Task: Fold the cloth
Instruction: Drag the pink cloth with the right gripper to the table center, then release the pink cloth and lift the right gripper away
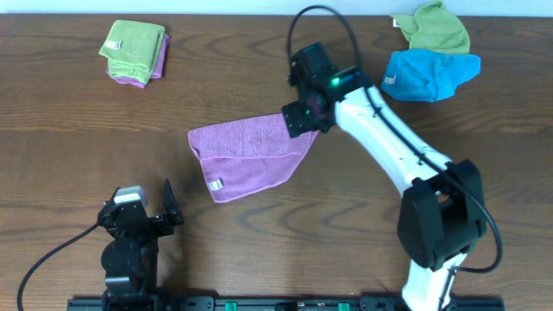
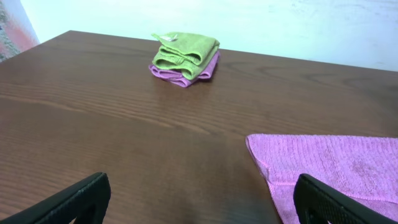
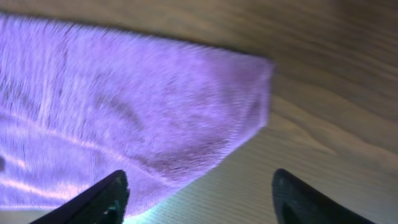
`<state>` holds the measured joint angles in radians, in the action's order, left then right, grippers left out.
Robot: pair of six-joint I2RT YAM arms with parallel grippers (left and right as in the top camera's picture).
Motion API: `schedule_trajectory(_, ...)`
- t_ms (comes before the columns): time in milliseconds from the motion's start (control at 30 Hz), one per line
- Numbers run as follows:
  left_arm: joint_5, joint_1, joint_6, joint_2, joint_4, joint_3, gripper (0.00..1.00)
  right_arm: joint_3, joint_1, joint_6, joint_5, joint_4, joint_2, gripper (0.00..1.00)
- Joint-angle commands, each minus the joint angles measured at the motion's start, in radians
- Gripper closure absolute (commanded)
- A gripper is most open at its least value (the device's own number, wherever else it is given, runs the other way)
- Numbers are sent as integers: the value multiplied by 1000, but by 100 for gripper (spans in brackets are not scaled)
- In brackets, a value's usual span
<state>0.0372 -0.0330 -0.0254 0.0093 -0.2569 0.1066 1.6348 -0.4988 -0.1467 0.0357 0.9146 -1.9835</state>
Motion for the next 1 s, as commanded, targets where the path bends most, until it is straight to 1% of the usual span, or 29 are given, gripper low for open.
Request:
schedule_trajectory(0,14,-6,7,-5,-8,-25,5,-17,-73,173,-26,-5,1,30)
schedule_trajectory(67,14,-6,7,-5,-8,-25,5,-26,-114,224,-111,-8,1,27)
schedule_trajectory(133,14,-6,7,-5,-8,-25,5,-37,-143,262,-150,-14,1,23)
schedule_trajectory(200,14,-6,7,-5,-8,-25,5,-55,-168,301,-154,-23,1,22)
schedule_trajectory(300,14,-6,7,-5,-8,-25,5,-103,-201,306,-224,-46,1,22)
schedule_trajectory(400,14,-6,7,-5,-8,-25,5,-151,-209,305,-327,-84,1,25)
schedule_trajectory(533,14,-6,7,-5,-8,-25,5,-202,-201,305,-415,-121,1,28)
schedule_trajectory(733,14,-6,7,-5,-8,-25,5,-248,-193,305,-413,-177,1,30)
schedule_trajectory(900,14,-6,7,-5,-8,-25,5,-290,-193,305,-386,-233,1,36)
schedule_trajectory(967,14,-6,7,-5,-8,-25,5,-303,-193,305,-386,-254,1,42)
